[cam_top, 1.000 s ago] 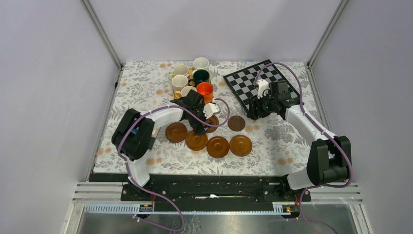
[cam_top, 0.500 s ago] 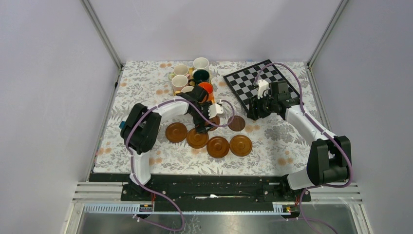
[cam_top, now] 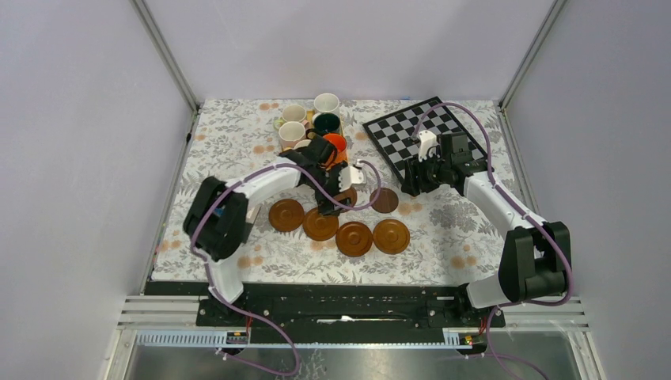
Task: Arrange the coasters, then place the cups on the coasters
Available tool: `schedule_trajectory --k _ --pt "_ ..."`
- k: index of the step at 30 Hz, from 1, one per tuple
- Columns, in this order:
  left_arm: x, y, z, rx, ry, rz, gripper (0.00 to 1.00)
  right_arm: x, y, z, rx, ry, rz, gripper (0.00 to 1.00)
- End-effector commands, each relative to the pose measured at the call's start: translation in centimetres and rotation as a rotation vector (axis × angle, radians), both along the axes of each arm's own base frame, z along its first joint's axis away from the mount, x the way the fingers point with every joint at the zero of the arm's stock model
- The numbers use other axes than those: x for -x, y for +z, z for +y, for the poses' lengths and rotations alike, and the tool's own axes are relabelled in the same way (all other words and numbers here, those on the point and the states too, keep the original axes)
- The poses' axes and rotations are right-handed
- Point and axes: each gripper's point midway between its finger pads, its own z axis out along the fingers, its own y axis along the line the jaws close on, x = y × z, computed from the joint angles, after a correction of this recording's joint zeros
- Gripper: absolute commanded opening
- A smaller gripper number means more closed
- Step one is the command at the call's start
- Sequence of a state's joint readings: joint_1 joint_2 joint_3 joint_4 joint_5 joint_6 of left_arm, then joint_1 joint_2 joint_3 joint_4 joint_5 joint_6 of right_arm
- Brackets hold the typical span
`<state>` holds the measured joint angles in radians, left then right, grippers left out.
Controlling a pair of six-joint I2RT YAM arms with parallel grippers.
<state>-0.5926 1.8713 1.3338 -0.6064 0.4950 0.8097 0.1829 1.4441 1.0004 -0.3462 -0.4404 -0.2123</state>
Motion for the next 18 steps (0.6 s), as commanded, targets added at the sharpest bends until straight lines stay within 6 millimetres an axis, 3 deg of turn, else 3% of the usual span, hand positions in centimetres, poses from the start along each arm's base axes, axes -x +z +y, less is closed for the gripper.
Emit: schedule_trajectory --k 1,6,18 --pt "-1.1 4.6 0.8 0.059 0.090 -0.138 0.88 -0.2 1.7 0.4 -0.034 0.020 -0.059 0.60" --pt "-1.0 2.6 3.5 -0.001 0.167 -0.135 0.89 -0.1 1.9 0.5 -0.044 0.024 -0.061 0.60" --pt "-2.5 -1.0 4.9 -0.046 0.181 -0.122 0.87 0.0 1.9 0.4 -0.038 0.016 -0.058 0.59"
